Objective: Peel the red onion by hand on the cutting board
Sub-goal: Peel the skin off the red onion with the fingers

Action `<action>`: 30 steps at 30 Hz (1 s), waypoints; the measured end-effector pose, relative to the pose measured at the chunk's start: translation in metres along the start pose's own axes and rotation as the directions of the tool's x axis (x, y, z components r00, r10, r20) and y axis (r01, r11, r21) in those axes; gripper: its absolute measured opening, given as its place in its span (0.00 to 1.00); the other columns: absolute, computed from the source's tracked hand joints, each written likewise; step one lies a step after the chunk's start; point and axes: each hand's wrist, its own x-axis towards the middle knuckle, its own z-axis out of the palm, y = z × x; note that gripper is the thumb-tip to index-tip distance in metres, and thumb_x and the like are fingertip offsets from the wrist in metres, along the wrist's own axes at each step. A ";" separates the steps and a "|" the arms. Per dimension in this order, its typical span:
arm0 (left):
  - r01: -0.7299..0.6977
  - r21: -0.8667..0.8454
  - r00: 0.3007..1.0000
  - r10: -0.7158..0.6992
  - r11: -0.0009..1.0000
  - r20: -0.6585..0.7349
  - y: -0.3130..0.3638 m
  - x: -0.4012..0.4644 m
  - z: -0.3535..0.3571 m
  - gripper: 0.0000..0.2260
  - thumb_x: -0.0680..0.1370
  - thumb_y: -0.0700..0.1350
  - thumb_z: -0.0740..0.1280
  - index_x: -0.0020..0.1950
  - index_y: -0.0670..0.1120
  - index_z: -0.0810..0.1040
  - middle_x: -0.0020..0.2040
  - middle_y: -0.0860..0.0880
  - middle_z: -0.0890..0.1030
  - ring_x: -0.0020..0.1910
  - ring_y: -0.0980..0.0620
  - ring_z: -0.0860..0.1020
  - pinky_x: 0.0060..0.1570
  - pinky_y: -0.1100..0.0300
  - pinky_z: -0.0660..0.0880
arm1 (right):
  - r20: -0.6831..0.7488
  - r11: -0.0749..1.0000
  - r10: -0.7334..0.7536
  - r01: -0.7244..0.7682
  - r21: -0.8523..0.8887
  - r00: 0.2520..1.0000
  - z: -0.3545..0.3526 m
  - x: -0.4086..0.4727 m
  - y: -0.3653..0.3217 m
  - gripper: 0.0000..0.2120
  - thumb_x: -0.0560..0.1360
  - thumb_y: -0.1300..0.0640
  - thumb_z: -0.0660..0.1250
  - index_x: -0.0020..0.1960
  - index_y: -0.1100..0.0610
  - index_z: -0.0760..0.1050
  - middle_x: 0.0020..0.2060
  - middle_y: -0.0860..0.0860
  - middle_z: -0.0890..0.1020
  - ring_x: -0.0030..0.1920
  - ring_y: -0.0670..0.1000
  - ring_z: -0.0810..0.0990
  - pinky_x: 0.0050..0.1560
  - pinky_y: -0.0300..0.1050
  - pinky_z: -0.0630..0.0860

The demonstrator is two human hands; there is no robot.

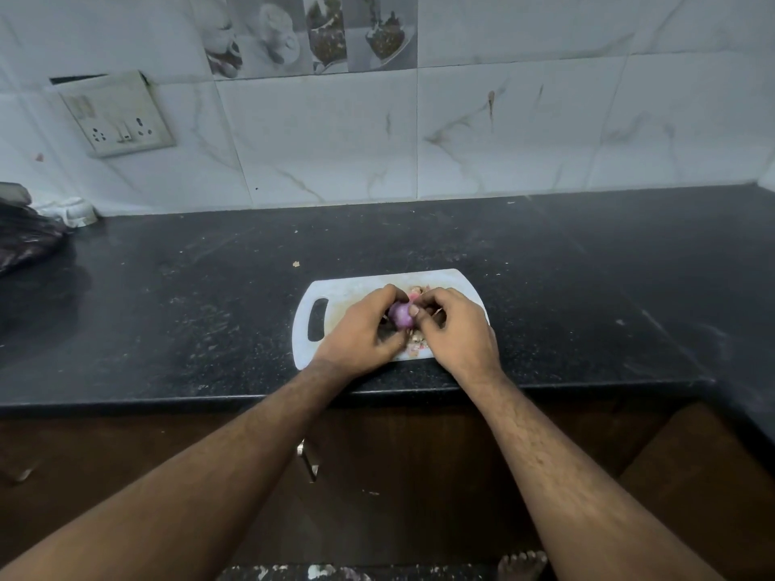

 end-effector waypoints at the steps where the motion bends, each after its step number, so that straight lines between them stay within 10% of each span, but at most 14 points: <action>1: 0.001 0.004 1.000 -0.001 1.000 0.001 0.000 0.000 0.000 0.14 0.75 0.40 0.71 0.59 0.47 0.75 0.51 0.52 0.81 0.50 0.54 0.79 0.52 0.55 0.78 | -0.004 1.000 0.024 -0.024 0.010 1.000 0.000 0.000 0.001 0.07 0.78 0.45 0.70 0.54 0.46 0.82 0.48 0.39 0.84 0.44 0.42 0.80 0.42 0.42 0.74; 12: 0.023 -0.009 1.000 -0.023 1.000 -0.002 -0.003 0.000 0.001 0.12 0.78 0.44 0.71 0.61 0.48 0.76 0.53 0.52 0.82 0.52 0.57 0.80 0.54 0.62 0.77 | -0.038 0.994 0.110 -0.110 -0.004 0.993 0.002 0.002 0.001 0.06 0.77 0.49 0.72 0.52 0.48 0.85 0.41 0.43 0.86 0.41 0.45 0.83 0.46 0.49 0.83; 20: 0.103 0.096 0.993 -0.098 0.990 -0.063 -0.013 0.003 0.002 0.17 0.79 0.54 0.69 0.66 0.49 0.77 0.58 0.52 0.82 0.58 0.54 0.73 0.57 0.57 0.71 | 0.009 0.992 0.062 -0.063 0.110 0.998 -0.006 0.007 0.012 0.06 0.79 0.53 0.72 0.54 0.52 0.86 0.44 0.43 0.86 0.44 0.40 0.82 0.47 0.33 0.76; 30: 0.106 0.095 0.993 -0.101 0.990 -0.054 -0.013 0.003 0.001 0.18 0.79 0.51 0.71 0.67 0.49 0.77 0.58 0.51 0.82 0.60 0.53 0.73 0.58 0.61 0.70 | 0.017 0.995 0.012 -0.014 0.102 1.000 -0.002 0.005 0.009 0.07 0.76 0.50 0.76 0.53 0.47 0.87 0.44 0.39 0.87 0.46 0.40 0.84 0.52 0.48 0.83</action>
